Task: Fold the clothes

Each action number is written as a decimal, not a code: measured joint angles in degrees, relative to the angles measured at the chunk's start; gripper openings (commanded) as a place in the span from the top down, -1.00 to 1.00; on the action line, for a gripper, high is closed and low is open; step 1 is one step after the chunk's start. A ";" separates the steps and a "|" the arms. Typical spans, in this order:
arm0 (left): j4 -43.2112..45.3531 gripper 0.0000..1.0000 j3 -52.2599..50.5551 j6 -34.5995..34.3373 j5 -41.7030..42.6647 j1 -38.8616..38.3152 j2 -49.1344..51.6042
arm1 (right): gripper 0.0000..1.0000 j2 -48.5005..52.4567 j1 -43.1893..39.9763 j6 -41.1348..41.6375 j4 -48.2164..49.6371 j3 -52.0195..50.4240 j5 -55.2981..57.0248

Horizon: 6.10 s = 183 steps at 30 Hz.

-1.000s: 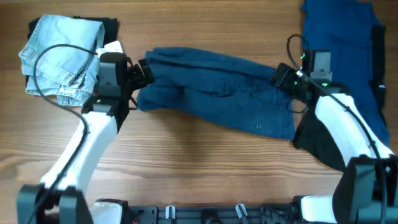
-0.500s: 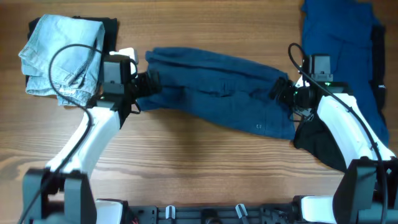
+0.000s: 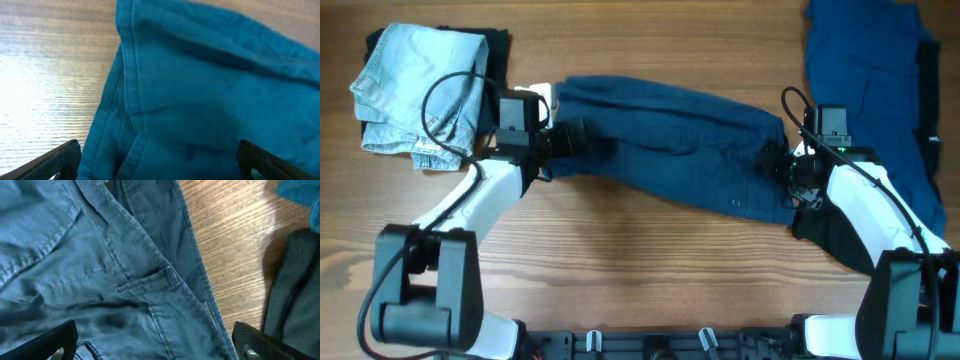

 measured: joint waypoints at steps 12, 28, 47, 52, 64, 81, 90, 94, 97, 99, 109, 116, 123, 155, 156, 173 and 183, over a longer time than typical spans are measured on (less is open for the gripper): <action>0.28 -0.99 0.00 -2.54 4.96 6.16 0.85 | -0.70 0.00 0.98 -3.93 9.27 0.39 -1.07; -0.04 -1.00 1.51 0.81 7.76 2.23 0.83 | -0.66 0.00 1.03 -6.82 17.49 0.55 -9.25; 5.77 0.70 2.84 2.12 11.06 1.60 5.92 | -0.36 0.00 1.03 -1.25 4.20 0.55 -3.80; 7.32 0.92 2.84 2.19 11.67 1.60 10.82 | -0.26 0.00 1.03 0.48 4.17 0.52 -3.58; 7.69 0.92 3.06 0.50 6.99 1.22 13.77 | -0.75 0.00 0.96 6.95 7.56 -4.00 2.14; 7.65 0.92 3.72 0.11 6.38 1.16 14.36 | -0.17 6.86 0.85 2.23 21.29 -5.33 3.87; 7.13 0.92 3.93 0.09 6.38 1.16 14.40 | 0.91 9.51 0.22 1.05 23.37 -4.66 -2.60; 6.78 0.92 4.13 -0.02 6.36 1.16 14.43 | 0.91 9.62 0.15 1.38 22.91 -4.48 -4.57; 6.54 0.92 4.24 -0.04 6.34 1.16 14.43 | 0.91 9.20 0.17 1.62 20.85 -4.11 -5.81; 6.32 0.92 4.31 -0.04 6.32 1.16 14.43 | 0.91 7.96 0.17 1.77 18.40 -4.02 -6.49; 5.81 0.92 4.52 -0.07 6.16 1.16 14.43 | 0.91 -8.13 2.75 2.49 17.77 -0.09 -13.40; 5.73 0.92 4.55 -0.07 6.16 1.16 14.43 | 0.92 -8.61 12.28 5.92 25.62 0.22 -14.38; 5.73 0.92 4.57 -0.07 5.53 0.61 14.43 | 0.91 -5.31 19.89 9.44 37.18 0.24 -14.36; 3.58 0.92 4.66 -0.07 3.91 -1.90 13.33 | 0.91 16.52 30.45 18.73 57.94 14.19 -14.32; 3.58 0.92 4.66 -0.07 3.91 -1.90 13.33 | 0.91 16.52 31.17 18.64 57.83 14.19 -14.16; 5.09 0.92 4.57 -4.02 3.30 -4.66 13.33 | 0.91 12.70 22.16 9.33 36.26 15.89 -14.40; 6.62 0.92 4.52 -5.97 -1.84 -12.70 13.31 | 0.91 8.37 15.80 5.18 27.61 16.44 -14.80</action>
